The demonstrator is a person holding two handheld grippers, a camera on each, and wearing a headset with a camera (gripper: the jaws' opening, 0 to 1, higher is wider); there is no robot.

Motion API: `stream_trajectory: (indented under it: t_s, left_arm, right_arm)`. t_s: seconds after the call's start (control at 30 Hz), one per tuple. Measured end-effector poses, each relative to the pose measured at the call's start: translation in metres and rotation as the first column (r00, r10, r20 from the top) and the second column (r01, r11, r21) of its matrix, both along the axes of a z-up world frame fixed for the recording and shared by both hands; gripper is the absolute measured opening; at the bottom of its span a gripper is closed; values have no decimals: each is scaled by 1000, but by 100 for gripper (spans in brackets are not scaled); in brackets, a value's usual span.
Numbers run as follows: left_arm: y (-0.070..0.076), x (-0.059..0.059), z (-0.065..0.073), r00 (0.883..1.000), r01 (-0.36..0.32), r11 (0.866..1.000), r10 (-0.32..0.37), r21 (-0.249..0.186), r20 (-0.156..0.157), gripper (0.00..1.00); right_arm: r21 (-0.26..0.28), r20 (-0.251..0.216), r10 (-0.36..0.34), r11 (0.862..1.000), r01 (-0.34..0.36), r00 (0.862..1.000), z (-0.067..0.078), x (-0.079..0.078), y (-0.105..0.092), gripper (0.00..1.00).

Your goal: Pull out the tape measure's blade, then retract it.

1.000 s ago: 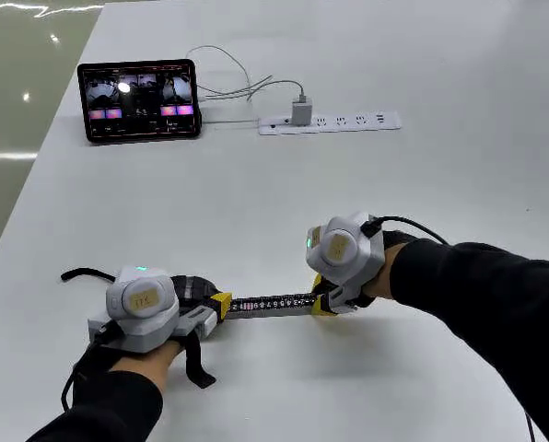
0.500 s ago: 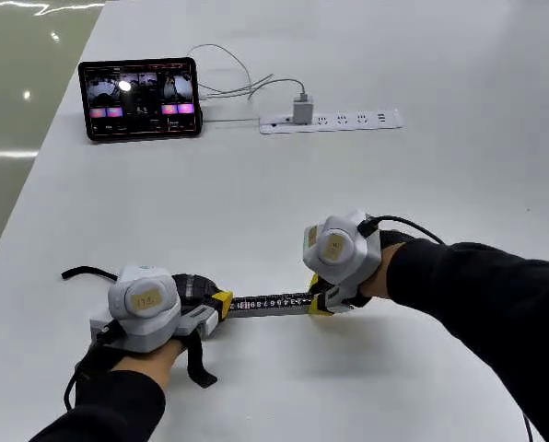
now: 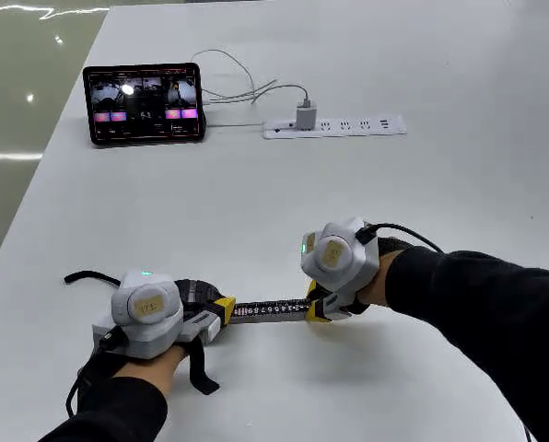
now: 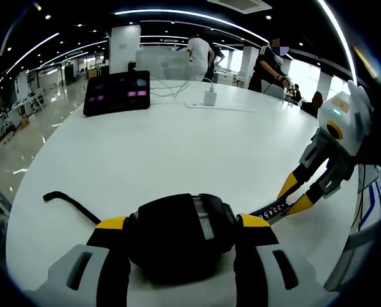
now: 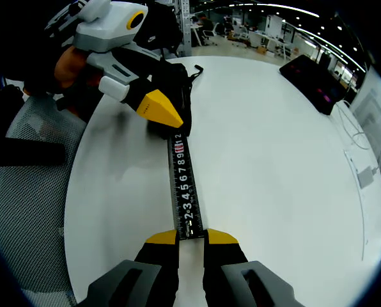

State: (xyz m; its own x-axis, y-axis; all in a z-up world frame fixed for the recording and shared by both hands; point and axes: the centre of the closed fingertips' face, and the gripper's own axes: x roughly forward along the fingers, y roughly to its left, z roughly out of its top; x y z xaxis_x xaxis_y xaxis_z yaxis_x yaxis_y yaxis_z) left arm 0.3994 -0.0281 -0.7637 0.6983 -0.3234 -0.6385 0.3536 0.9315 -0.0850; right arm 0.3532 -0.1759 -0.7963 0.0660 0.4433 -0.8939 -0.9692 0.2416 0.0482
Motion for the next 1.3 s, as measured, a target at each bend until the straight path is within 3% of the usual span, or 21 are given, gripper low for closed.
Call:
stream_trajectory:
  t_s: [1.3]
  left_arm:
    - [0, 0, 0, 1000, 3, 1000, -3, -2, -8, 61]
  right_arm:
    - [20, 10, 13, 1000, -14, 1000, 1, 3, 19, 9]
